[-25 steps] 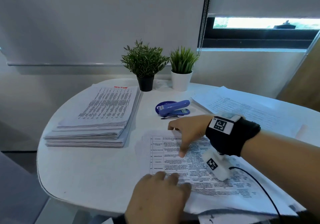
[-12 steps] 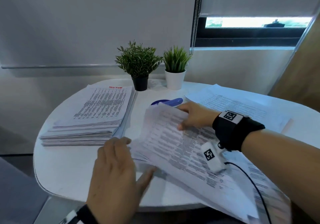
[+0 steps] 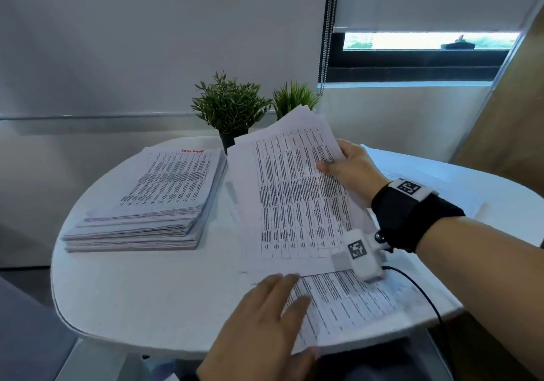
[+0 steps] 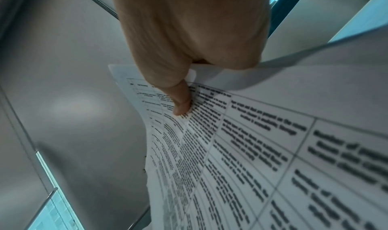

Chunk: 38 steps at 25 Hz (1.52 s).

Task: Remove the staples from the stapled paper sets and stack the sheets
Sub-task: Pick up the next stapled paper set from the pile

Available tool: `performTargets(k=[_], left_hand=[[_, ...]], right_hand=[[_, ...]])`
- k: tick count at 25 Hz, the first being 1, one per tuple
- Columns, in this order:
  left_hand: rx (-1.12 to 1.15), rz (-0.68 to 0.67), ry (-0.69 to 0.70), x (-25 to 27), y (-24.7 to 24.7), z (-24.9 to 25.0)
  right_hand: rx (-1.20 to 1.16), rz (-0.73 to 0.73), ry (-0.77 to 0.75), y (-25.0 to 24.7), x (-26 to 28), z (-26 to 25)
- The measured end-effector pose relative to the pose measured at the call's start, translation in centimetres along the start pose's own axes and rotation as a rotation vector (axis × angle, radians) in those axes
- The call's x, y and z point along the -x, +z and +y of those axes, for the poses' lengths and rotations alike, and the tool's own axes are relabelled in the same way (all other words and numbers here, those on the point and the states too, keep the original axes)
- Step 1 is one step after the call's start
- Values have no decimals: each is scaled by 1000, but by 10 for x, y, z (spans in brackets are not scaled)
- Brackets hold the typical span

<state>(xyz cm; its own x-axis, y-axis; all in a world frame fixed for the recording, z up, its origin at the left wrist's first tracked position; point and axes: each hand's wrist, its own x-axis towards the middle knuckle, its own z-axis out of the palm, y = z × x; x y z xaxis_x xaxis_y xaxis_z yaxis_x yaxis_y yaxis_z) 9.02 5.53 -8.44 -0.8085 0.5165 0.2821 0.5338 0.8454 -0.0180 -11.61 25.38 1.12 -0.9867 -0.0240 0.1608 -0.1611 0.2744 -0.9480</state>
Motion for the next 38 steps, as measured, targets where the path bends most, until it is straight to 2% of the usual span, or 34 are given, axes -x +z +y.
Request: performTargets(k=[3,6,11,15,18,20,22,24,27,29,31,32,33,35,38], left_hand=[[-13,-51,109,-2,9,5],[5,-100,124,-5,12,3],[36,-116,72,-5,7,3],[48,-118,55,-2,10,-3],[22,-106,0,5,14,-8],[-21,-100,-93,7,12,-10],[-75,-113,-245,10,6,-17],[-45,-189,-424,14,-4,-24],[-12,-293,-510,26,4,-36],[-26,-369,-504,31,14,-38],[-34,-300,-450,32,23,-36],[-50,-248,-395,35,26,-33],[-53,-216,-342,33,30,-30],[-14,-237,-299,24,25,-28],[-33,-172,-233,18,22,-34]], right_hand=[[132,30,-15,1,5,6],[333,173,-176,-4,12,-3],[193,318,-321,-30,14,-53],[-14,315,-356,-64,11,-91],[-203,363,-256,-85,7,-107],[-265,329,-157,-90,8,-105],[-232,180,-25,-80,16,-92],[-169,34,111,-59,32,-67],[34,-82,272,-26,47,-13],[453,-141,327,-13,48,16],[887,-177,304,-9,48,23],[984,-190,297,-8,49,20],[1005,-213,319,-7,50,14],[924,-221,380,-5,49,10],[841,-212,415,0,48,13]])
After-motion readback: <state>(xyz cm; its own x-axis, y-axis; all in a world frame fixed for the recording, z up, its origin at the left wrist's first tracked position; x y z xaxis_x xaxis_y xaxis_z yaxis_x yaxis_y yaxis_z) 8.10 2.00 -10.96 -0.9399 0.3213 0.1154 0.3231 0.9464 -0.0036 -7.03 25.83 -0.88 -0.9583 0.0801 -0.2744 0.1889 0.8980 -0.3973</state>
